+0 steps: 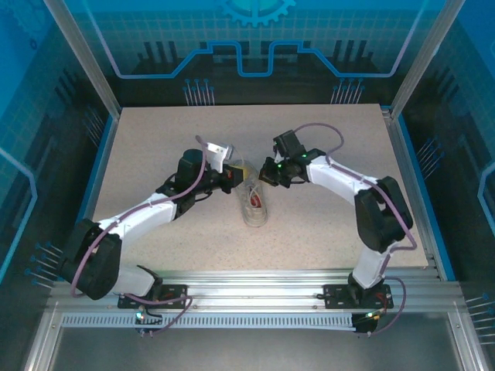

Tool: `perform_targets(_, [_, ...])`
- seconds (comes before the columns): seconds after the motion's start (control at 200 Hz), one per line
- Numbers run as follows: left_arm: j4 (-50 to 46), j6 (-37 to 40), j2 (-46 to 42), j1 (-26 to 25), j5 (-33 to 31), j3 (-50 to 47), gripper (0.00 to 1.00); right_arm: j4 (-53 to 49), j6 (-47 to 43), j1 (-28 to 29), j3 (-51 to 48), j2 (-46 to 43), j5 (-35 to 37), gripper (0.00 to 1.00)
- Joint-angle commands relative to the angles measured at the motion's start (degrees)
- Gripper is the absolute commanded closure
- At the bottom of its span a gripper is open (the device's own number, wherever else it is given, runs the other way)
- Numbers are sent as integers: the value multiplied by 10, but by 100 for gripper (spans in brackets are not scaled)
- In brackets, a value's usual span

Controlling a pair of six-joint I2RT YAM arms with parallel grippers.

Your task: Tie the shoes

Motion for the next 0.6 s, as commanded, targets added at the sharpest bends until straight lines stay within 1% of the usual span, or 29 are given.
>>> perform_targets(0.0, [2,-5,-17,-8,19,26,100,50,3,3,-24,-54,36,100])
perform_targets(0.215, [42,-39,-10,-18,20,33,100,94,-34,13,-29,-104,43,100])
perform_targets(0.33, [77,-56,-12,-19,15,22,100,121,-41,19,-25,-113,28,100])
perform_targets(0.49, [112,-62,-25,-19,-12,-3,100,158,-37,34,-12,-111,4,100])
perform_targets(0.595, [125,-76,-27,-19,-33,-15,100,177,-37,43,-11,-119,-1,100])
